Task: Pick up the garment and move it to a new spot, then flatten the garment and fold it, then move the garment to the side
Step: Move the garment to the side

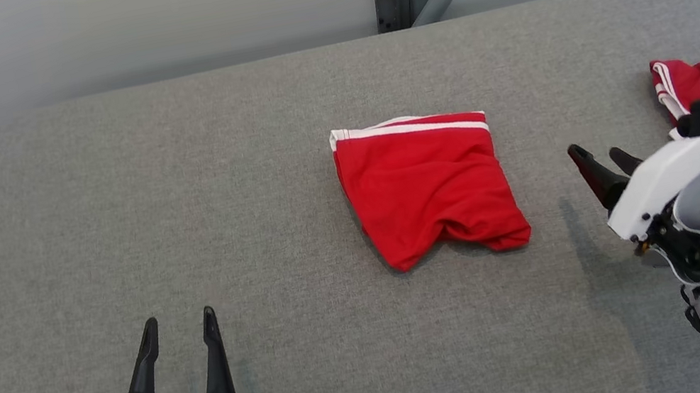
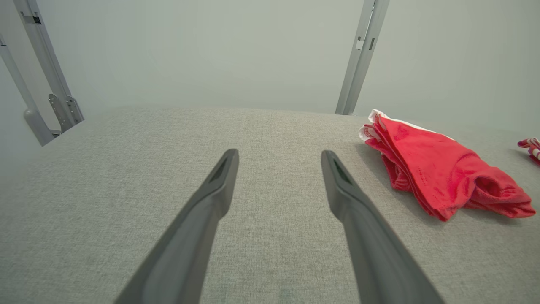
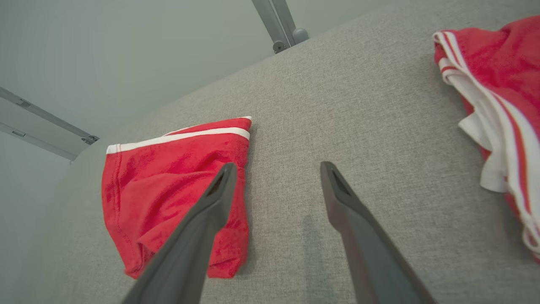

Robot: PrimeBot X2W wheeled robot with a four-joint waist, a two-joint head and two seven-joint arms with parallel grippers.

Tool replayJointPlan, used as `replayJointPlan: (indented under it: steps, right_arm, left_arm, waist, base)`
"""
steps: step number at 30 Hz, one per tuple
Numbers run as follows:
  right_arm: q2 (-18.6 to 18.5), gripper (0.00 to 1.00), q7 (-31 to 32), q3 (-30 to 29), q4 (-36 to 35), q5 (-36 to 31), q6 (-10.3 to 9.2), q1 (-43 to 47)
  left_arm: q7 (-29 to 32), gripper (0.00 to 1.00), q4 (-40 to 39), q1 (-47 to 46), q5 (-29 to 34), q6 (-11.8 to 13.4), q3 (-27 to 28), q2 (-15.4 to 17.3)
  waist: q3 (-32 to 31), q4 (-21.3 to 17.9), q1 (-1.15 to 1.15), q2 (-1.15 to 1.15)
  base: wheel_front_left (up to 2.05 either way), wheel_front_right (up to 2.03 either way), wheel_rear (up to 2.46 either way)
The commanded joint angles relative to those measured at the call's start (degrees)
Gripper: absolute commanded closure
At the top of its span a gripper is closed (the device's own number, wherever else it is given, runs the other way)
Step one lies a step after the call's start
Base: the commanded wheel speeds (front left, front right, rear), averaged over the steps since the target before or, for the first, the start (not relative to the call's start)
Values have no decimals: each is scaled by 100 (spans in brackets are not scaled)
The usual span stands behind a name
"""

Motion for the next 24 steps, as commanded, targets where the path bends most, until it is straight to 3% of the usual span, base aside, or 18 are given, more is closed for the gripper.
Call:
replayJointPlan:
  steps: [1, 6, 18, 19, 20, 21, 24]
  right_arm:
    - [48, 0, 285, 1, 178, 44, 3, -279]
    - [160, 0, 885, -22, 800, 26, 3, -924]
    - [332, 0, 1010, 6, 1804, 160, 2, -1535]
    - [360, 19, 964, 20, 1857, 214, 2, -1564]
    - [388, 86, 919, 47, 1893, 292, 2, -1589]
    - [411, 100, 872, 92, 1913, 383, 2, -1600]
    - [444, 100, 788, 374, 1764, 641, 3, -1560]
  left_arm:
    - [-13, 0, 18, -171, -61, -21, -34, 0]
    - [-13, 0, 33, -480, -116, 26, -171, 0]
    - [-13, 0, 17, -668, -248, 131, -327, 0]
    - [-13, 0, 12, -681, -259, 137, -338, 0]
    - [-13, 0, 5, -684, -263, 153, -331, 0]
    - [-13, 0, -4, -674, -264, 173, -317, 0]
    - [-13, 0, -35, -613, -262, 160, -275, 0]
  waist:
    - [491, 232, 0, 0]
    - [752, 514, 0, 0]
    - [1003, 801, 0, 0]
    - [1014, 794, 0, 0]
    - [1016, 767, 0, 0]
    - [1014, 720, 0, 0]
    - [993, 522, 0, 0]
  base:
    - [0, 0, 0]
    - [0, 0, 0]
    - [0, 0, 0]
    - [0, 0, 0]
    - [0, 0, 0]
    - [0, 0, 0]
    - [0, 0, 0]
